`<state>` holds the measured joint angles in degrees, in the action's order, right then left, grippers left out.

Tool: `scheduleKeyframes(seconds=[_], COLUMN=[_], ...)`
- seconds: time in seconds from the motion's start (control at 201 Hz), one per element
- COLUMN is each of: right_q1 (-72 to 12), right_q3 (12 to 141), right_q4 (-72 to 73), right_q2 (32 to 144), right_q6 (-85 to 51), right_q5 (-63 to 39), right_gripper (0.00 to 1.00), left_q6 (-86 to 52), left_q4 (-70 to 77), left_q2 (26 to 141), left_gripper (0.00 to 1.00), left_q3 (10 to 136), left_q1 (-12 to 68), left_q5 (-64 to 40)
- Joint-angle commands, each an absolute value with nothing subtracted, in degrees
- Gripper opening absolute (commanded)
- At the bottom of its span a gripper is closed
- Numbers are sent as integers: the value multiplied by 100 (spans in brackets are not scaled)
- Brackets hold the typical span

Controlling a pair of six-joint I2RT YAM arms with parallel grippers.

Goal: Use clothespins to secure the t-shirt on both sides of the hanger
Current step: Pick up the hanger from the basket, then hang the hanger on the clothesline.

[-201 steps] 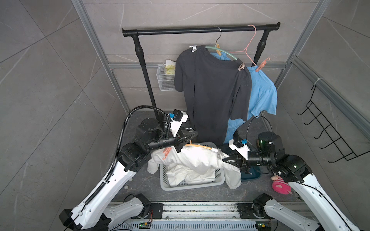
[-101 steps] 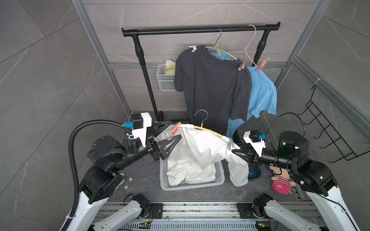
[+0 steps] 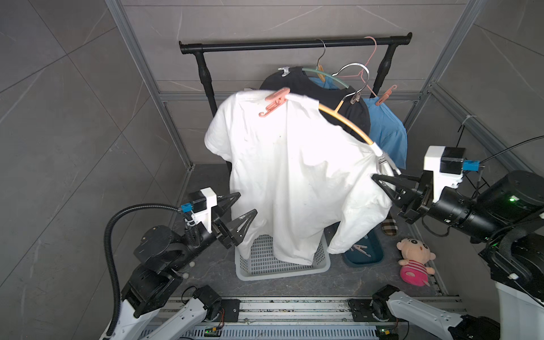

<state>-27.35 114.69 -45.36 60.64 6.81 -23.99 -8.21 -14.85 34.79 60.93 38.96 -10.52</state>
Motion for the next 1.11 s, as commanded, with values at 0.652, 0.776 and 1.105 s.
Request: scheduleKeyframes(seconds=[0.652, 0.776, 1.105], right_q1=[-2747, -2745, -2743], right_q3=[12726, 12377, 11956], right_q4=[-3731, -3582, -3755], right_q2=[7270, 7135, 6933], right_q6=[790, 716, 588], right_q5=[-1852, -1973, -2351], right_gripper=[0, 0, 0], left_q6=[-2757, -3079, -2733], left_q4=[703, 1103, 909], left_q2=[7839, 8322, 9561], left_gripper=[71, 71, 66], left_q3=[6712, 6927, 8586], left_q1=[3076, 2911, 2839], left_q5=[899, 1031, 1611])
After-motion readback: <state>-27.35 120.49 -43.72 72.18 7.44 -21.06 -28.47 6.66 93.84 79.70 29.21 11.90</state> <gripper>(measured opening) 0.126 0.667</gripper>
